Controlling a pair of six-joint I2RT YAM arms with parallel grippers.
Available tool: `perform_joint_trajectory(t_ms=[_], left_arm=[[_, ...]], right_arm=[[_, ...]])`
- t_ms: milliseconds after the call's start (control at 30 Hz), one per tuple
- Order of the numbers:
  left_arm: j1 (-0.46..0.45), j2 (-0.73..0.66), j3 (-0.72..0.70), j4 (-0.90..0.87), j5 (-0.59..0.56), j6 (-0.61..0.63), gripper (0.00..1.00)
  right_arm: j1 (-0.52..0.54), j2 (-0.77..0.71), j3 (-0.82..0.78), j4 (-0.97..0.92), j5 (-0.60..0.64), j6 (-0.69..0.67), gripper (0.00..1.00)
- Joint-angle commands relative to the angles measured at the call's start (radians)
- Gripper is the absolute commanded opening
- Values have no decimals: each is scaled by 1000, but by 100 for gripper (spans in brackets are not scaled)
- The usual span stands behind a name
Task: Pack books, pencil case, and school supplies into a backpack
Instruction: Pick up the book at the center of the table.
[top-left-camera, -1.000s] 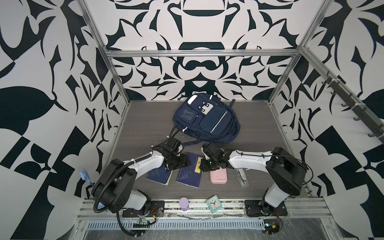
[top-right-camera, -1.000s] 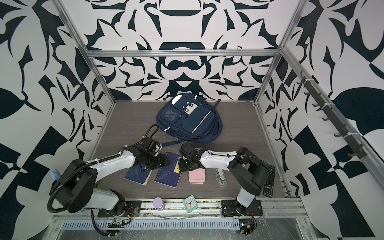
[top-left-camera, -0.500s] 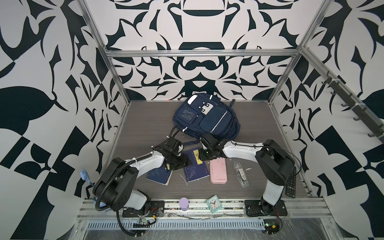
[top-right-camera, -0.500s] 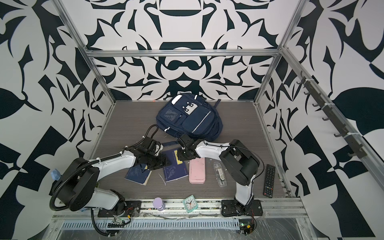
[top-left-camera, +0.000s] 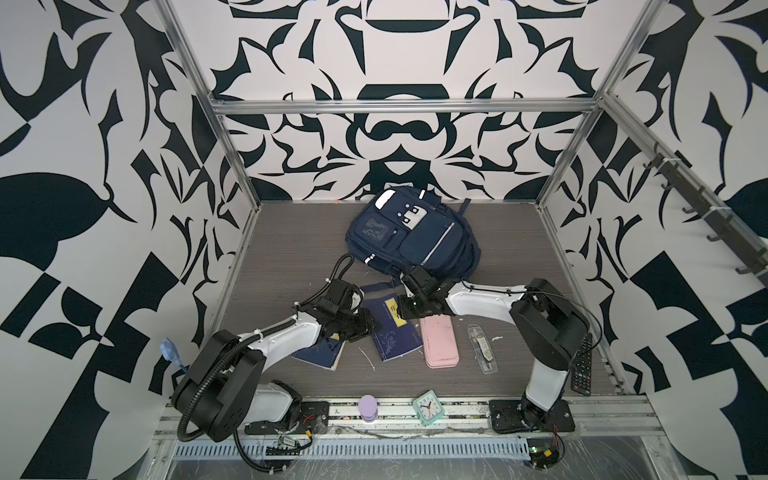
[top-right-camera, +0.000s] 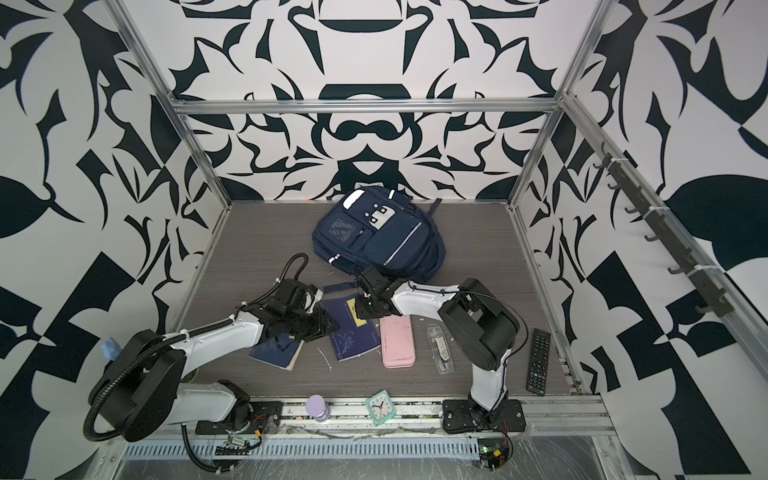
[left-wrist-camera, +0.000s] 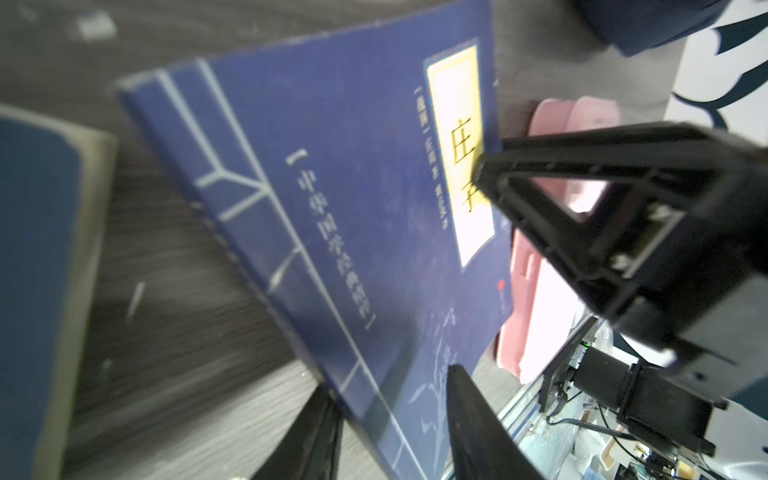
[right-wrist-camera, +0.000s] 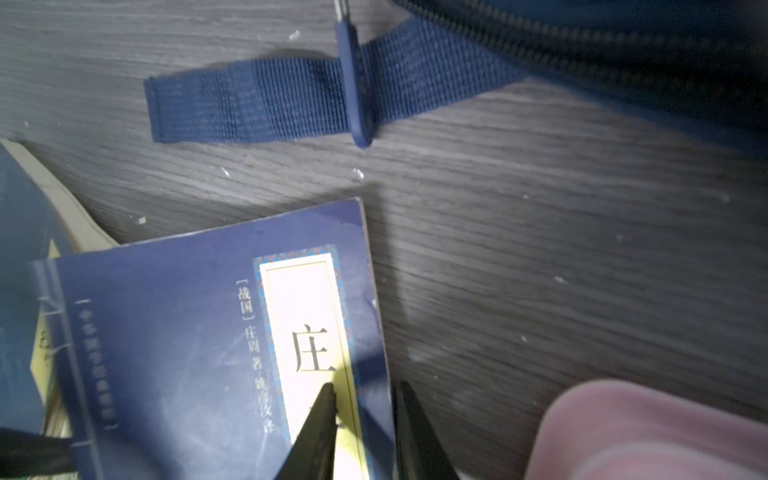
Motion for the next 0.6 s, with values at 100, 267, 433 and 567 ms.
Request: perform_joint_trajectory(t_ms=[100,267,433,567], left_arm=[[32,-3,55,113,35,-14,39],[38,40,70,128,53,-22,34],[46,50,84,103,62,-7,24],[77,33,97,71,78,18,19]], right_arm=[[37,24,-40,-5,-86,30,27],[37,16,-42,6,-98,34,29],[36,-16,-53,1,-91,32,32],[35,-54,-49,-14,-83,23,41]])
